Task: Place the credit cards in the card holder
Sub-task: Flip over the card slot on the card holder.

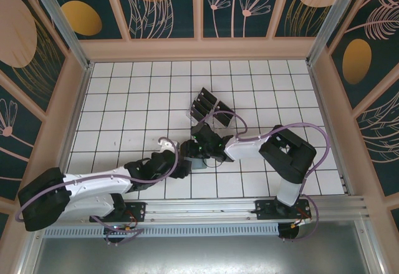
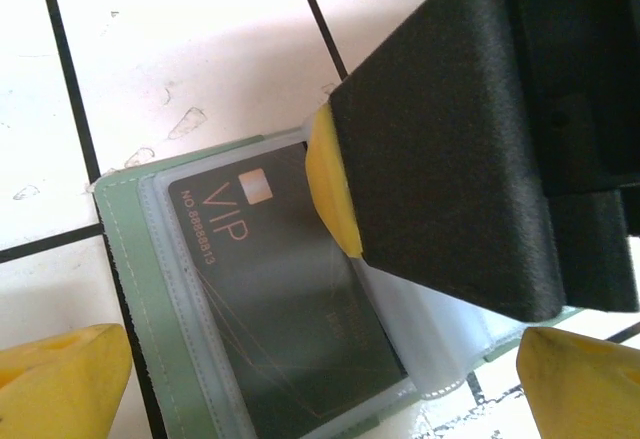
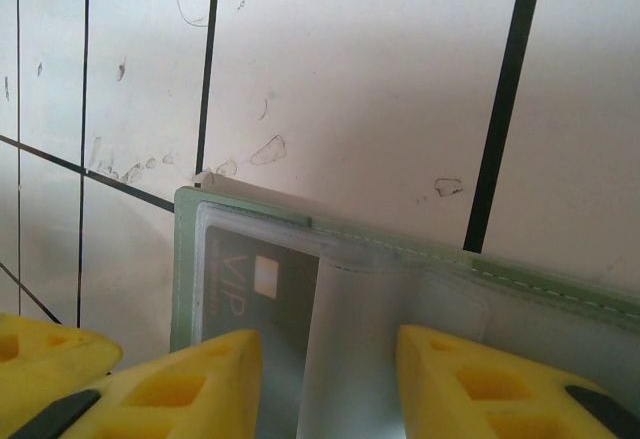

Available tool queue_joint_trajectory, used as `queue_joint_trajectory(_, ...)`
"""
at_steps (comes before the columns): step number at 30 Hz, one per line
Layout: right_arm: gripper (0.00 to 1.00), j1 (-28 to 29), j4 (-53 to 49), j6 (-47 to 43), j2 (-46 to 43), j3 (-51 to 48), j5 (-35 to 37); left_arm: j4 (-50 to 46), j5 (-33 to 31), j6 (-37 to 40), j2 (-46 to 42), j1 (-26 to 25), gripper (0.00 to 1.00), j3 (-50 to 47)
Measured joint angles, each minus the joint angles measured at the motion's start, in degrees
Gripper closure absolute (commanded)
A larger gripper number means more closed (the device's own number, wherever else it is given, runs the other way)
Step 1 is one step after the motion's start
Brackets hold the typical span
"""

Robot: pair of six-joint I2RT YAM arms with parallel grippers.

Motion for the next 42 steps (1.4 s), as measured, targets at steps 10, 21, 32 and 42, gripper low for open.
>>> queue_joint_trajectory(10, 0.59, 0.0, 0.1, 0.2, 0.0, 0.0, 0.0, 0.4, -3.1, 0.4, 3.3, 0.0, 0.01, 0.0)
queue_joint_trajectory(21, 0.59, 0.1, 0.1, 0.3, -0.1, 0.0, -0.1, 0.8, -4.7, 0.4, 6.6, 0.0, 0.02, 0.0)
queue_joint_trajectory(32, 0.59, -0.3, -2.6, 0.2, -5.4, -0.3, 0.1, 1.0, -5.1, 0.2, 7.4, 0.0, 0.01, -0.1)
queue_joint_trajectory(42, 0.59, -2.1, -3.3, 0.2, -11.2, -3.7, 1.6, 2.0, -5.4, -0.2, 7.4, 0.0, 0.02, -0.7)
